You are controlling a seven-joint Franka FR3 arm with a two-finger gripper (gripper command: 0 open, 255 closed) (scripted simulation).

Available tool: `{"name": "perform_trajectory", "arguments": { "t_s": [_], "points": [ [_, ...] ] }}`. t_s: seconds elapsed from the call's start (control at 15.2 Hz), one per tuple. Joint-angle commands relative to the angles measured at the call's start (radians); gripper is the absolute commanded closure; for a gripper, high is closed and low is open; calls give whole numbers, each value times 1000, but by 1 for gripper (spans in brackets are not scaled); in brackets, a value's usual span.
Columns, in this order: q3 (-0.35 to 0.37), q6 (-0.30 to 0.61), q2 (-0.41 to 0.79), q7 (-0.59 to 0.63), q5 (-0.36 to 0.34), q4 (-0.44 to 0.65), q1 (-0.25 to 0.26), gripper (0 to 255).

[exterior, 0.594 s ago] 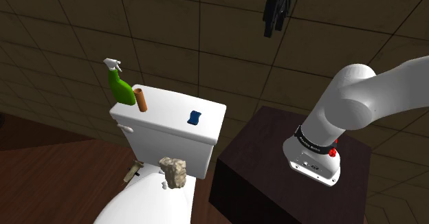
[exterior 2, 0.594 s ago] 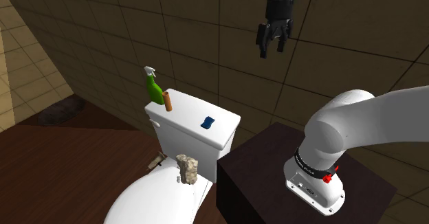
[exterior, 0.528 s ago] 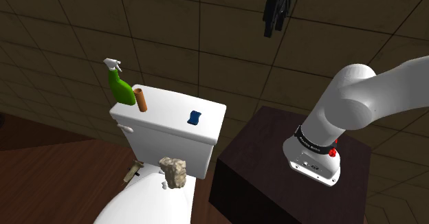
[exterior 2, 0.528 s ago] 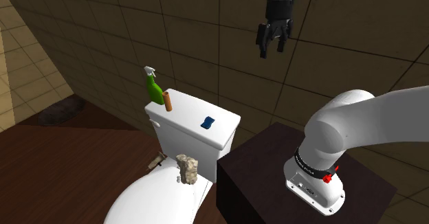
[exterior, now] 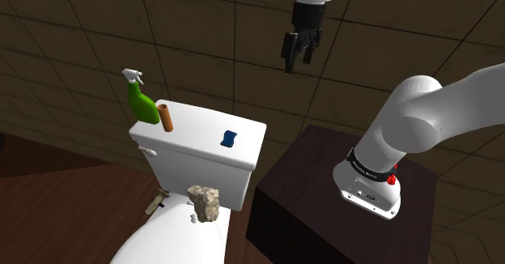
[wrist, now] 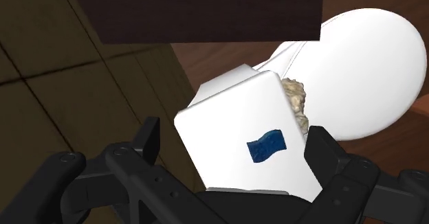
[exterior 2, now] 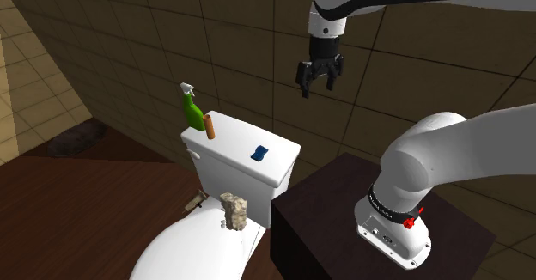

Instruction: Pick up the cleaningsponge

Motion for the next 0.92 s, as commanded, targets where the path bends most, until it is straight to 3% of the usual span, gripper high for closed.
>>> {"name": "perform_trajectory", "arguments": {
  "t_s": [0.0, 0.53, 0.86],
  "points": [
    [31, 85, 33, 49, 18, -35, -1, 0],
    [160, 429, 247, 245, 68, -118, -13, 0],
    [237, 645, 446, 387, 48, -110, -41, 0]
  ]
}}
